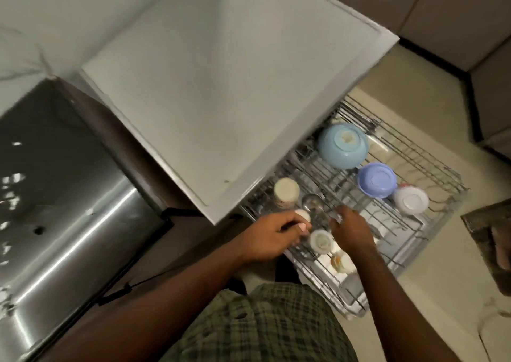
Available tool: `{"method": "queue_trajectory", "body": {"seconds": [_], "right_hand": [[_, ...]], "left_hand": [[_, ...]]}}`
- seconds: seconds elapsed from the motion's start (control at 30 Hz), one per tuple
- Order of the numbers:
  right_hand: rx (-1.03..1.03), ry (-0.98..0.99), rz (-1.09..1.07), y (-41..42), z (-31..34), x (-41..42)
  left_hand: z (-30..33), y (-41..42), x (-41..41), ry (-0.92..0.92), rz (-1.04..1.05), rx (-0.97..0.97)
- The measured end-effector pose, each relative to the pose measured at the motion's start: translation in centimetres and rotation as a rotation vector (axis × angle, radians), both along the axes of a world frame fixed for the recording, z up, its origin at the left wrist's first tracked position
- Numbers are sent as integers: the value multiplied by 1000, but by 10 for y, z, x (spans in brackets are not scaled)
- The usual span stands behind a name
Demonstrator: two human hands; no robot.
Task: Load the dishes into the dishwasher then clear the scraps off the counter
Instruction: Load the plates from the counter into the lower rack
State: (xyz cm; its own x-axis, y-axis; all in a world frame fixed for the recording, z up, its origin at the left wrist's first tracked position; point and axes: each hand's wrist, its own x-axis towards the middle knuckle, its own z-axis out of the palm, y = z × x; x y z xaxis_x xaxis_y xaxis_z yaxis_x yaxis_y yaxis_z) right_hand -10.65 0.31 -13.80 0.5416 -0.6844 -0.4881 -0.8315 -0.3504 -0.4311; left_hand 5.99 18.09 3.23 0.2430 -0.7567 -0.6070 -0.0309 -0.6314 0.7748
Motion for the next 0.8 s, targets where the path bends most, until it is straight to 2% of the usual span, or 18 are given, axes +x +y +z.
{"method": "queue_trajectory", "body": {"seconds": [0.1, 0.3, 0.4, 0.5, 0.67, 0.8], "right_hand": [[71, -291, -126, 15, 38, 15], [141, -649, -51, 79, 142, 89], [196, -763, 76, 120, 180, 128], [251, -819, 275, 161, 197, 161], [321, -764, 609, 225, 209, 202], [392, -721, 784, 268, 211, 221]], "left_hand": [[13, 10, 10, -17, 69, -36], [32, 64, 45, 40, 387, -139], [42, 99, 61, 40, 548, -217], [52, 145, 74, -1, 677, -251], [56, 223, 81, 0, 908, -338], [51, 275, 75, 62, 1093, -424]]}}
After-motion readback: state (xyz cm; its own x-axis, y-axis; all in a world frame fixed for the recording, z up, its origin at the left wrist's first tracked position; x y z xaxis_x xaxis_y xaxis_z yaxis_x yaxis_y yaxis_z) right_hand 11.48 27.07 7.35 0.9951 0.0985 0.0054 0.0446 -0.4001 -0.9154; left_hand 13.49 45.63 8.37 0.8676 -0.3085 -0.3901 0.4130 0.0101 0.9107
